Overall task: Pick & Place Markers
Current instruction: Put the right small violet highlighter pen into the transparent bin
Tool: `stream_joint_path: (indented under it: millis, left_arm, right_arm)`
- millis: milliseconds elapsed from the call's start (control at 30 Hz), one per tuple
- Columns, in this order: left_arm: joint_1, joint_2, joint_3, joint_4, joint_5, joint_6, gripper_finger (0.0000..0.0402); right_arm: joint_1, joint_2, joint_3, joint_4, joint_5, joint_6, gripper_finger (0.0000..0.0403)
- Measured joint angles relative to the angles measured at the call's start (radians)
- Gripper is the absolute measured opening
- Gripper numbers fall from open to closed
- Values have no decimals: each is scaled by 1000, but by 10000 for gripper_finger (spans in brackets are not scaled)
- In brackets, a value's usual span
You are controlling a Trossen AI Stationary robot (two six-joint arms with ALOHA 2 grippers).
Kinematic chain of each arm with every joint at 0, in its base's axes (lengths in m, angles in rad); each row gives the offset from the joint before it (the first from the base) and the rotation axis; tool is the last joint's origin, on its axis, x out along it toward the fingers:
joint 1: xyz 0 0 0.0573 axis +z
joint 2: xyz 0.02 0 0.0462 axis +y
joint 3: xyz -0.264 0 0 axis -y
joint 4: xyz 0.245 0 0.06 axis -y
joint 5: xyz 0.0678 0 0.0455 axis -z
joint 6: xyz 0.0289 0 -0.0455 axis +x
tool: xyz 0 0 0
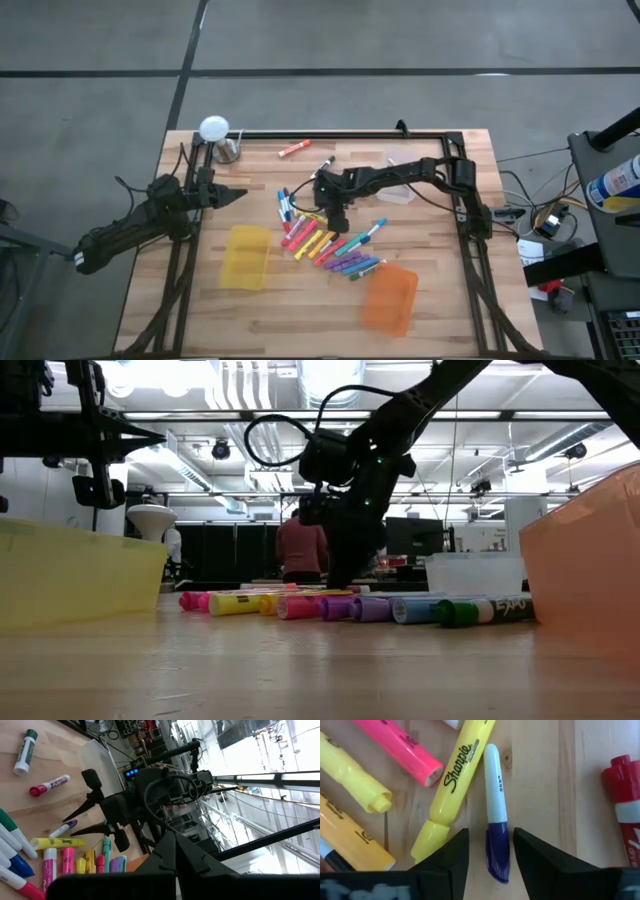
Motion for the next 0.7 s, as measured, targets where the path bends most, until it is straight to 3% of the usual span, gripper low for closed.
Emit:
stream_joint_path:
  millis: [300,467,700]
  left_arm:
    - [0,0,0,0,0,0,0]
    - [0,0,0,0,0,0,0]
    - [0,0,0,1,0,0,0]
  right_arm:
    - [-1,-7,12,-48,0,40,28]
    - [-12,-5,102,-200,7,85,28]
    - [-23,-105,243,-350,111,114,28]
